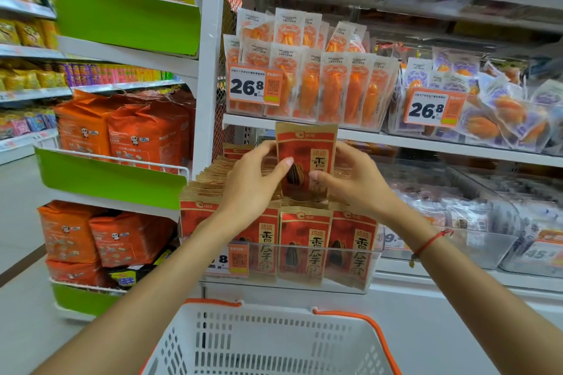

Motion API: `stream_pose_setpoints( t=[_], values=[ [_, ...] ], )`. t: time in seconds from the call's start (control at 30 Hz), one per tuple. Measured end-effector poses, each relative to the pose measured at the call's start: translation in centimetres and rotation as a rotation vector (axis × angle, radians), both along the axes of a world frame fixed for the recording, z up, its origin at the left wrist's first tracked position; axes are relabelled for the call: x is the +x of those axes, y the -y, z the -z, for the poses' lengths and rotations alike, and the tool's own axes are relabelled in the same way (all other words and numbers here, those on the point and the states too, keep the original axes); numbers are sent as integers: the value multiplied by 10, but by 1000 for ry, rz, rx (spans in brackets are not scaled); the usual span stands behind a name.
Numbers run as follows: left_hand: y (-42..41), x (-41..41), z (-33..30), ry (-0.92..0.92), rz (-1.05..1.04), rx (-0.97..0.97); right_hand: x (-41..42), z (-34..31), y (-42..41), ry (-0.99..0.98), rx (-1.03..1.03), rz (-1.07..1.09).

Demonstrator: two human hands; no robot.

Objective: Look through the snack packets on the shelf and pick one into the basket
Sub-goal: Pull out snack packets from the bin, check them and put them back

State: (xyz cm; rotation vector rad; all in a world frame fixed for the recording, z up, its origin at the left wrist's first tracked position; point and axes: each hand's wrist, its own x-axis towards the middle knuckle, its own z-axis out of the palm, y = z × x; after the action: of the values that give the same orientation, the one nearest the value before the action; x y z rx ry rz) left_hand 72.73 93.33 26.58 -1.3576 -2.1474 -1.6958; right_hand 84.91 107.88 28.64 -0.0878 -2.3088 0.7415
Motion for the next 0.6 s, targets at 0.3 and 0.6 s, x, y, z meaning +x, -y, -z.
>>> stream_pose_setpoints(
  t=[0.3,0.6],
  values=[
    [49,25,-32,163,137,199,15,-28,55,-241,-128,-101],
    [87,40,16,593,123,-61,26,42,86,11,-735,-174]
  ],
)
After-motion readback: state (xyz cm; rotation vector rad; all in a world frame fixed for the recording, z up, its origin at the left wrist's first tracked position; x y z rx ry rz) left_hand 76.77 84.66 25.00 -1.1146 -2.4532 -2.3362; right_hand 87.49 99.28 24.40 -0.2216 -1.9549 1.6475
